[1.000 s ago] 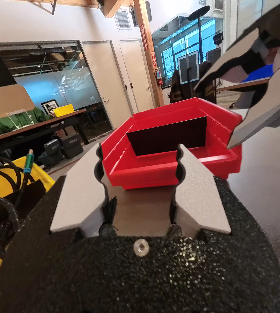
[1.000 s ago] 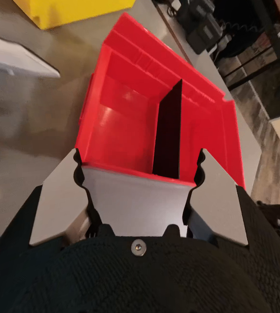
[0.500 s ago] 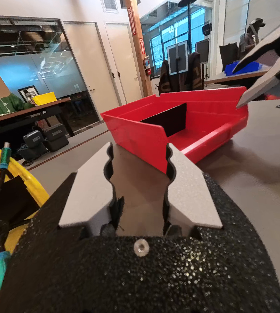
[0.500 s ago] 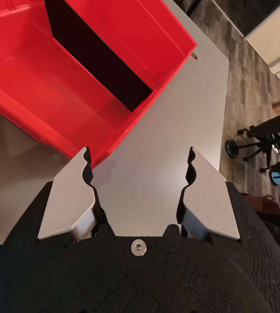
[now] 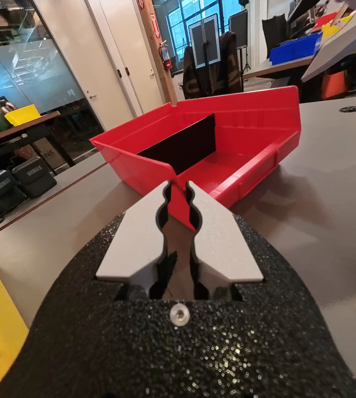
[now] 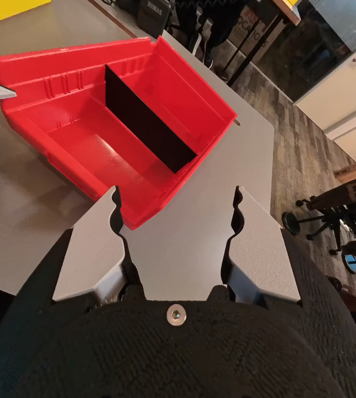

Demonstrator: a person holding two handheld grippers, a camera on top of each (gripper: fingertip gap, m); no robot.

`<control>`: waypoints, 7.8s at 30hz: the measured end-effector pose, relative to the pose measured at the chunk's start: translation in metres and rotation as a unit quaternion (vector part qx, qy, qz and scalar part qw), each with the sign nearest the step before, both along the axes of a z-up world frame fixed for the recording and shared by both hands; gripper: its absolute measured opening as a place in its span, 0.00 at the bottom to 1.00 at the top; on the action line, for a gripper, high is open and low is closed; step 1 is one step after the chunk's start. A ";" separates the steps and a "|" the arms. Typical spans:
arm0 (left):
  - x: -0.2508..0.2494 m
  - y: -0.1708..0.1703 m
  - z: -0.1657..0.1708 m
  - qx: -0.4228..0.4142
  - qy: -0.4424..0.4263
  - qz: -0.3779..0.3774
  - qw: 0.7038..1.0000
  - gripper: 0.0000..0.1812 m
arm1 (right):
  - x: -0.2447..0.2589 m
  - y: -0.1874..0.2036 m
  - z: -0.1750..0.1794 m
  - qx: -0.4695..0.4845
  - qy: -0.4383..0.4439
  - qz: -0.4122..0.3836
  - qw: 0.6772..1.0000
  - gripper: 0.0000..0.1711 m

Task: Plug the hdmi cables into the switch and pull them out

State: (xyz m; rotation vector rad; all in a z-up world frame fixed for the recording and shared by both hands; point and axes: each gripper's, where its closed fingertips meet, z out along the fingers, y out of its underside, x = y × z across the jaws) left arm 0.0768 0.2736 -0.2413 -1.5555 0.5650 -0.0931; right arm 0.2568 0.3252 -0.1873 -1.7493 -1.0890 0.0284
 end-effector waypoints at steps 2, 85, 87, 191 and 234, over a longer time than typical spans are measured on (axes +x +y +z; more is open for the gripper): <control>0.001 0.004 -0.001 -0.002 0.001 0.001 1.000 0.06 | 0.001 0.000 0.000 0.001 0.000 -0.001 1.000 0.60; -0.460 -0.288 -0.001 -0.103 -0.045 0.497 0.861 0.02 | -0.060 -0.007 0.008 0.063 -0.017 0.073 0.995 0.51; -0.460 -0.290 0.000 -0.099 -0.036 0.512 0.853 0.03 | -0.060 -0.007 0.007 0.061 -0.018 0.072 0.995 0.51; -0.200 0.000 0.033 -0.217 0.158 0.146 0.952 0.02 | -0.062 -0.007 0.010 0.073 -0.019 0.085 0.994 0.51; -0.340 -0.167 0.146 -0.159 -0.019 0.338 0.928 0.01 | -0.078 -0.018 0.006 0.074 -0.042 0.109 0.990 0.51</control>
